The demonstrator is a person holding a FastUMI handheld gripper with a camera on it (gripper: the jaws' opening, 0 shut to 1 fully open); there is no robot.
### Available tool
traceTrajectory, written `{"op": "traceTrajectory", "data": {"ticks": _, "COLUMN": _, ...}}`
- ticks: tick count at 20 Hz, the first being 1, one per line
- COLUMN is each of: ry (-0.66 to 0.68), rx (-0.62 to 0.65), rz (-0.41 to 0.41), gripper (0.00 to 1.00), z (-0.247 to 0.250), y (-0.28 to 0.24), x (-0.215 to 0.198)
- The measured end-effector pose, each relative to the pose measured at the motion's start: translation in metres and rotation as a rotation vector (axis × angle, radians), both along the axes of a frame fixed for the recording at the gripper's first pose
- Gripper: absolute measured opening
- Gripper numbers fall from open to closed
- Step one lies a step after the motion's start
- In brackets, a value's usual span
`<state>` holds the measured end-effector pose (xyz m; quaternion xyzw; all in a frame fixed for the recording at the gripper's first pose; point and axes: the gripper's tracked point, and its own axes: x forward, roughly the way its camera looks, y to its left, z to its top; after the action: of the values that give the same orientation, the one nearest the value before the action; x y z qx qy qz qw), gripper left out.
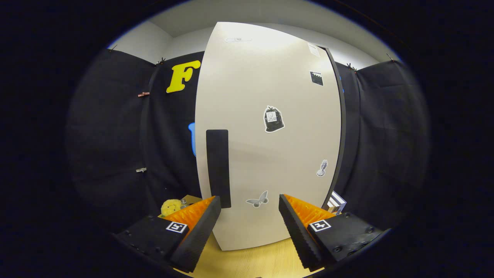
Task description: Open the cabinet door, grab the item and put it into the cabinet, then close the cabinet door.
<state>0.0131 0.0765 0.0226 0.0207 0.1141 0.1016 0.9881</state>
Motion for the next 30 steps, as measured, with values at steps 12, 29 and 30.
{"op": "traceTrajectory", "data": {"ticks": 12, "ry": -0.022, "rx": 0.045, "rz": 0.033, "gripper": 0.98, "z": 0.003, "y": -0.044, "x": 0.002}}
{"op": "traceTrajectory", "data": {"ticks": 29, "ry": -0.035, "rx": 0.058, "rz": -0.046, "gripper": 0.98, "z": -0.006, "y": -0.048, "x": -0.007}}
{"op": "traceTrajectory", "data": {"ticks": 30, "ry": -0.036, "rx": 0.061, "rz": -0.051, "gripper": 0.98, "z": -0.005, "y": -0.045, "x": -0.009}}
